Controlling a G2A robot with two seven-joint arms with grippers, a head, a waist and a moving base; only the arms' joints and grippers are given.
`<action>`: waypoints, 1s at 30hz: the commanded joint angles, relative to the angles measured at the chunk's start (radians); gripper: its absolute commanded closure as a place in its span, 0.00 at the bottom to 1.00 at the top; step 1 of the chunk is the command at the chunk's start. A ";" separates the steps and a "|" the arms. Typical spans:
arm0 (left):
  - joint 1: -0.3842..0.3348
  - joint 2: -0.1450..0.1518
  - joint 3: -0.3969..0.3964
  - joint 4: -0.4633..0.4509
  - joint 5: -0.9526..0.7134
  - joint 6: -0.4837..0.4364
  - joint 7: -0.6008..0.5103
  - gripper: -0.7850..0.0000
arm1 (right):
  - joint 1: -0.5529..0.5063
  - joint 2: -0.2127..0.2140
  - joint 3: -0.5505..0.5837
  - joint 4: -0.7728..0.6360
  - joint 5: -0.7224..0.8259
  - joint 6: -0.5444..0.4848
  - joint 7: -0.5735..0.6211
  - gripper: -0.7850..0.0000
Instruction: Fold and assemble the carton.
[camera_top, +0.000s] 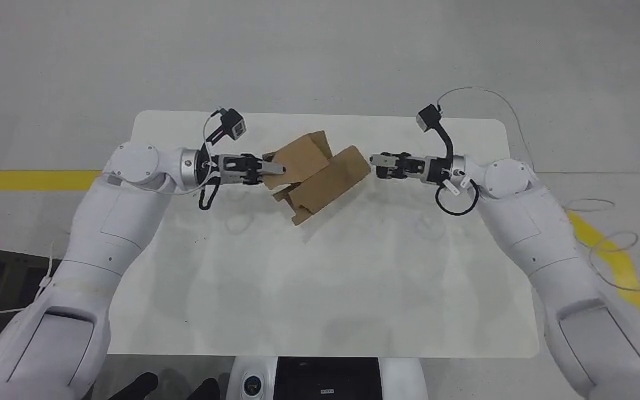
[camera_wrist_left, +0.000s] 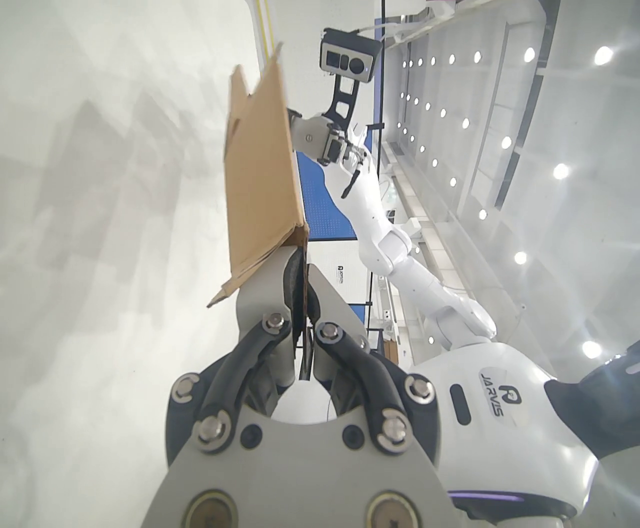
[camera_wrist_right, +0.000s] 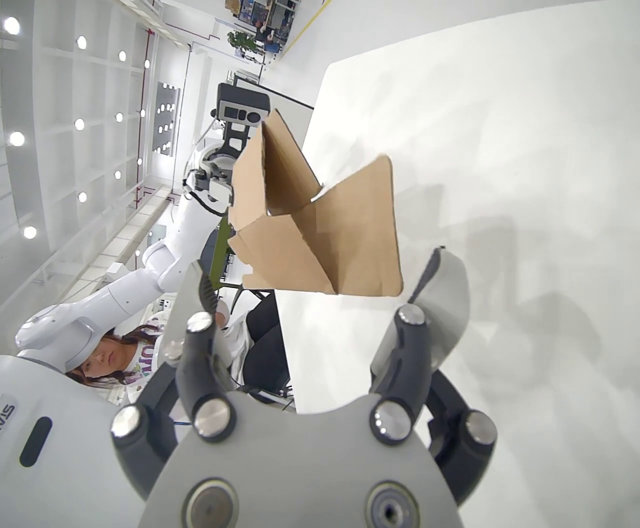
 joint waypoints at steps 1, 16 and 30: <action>-0.009 0.002 -0.006 0.009 0.004 -0.009 -0.042 1.00 | -0.008 0.013 0.023 -0.016 -0.016 -0.008 0.021 0.00; -0.004 0.028 0.052 -0.107 -0.014 0.011 -0.165 1.00 | -0.053 0.039 -0.047 -0.301 0.160 0.009 0.118 0.00; 0.008 0.050 0.084 -0.187 -0.044 0.005 -0.158 1.00 | -0.014 0.043 -0.178 -0.338 0.306 0.027 0.136 0.04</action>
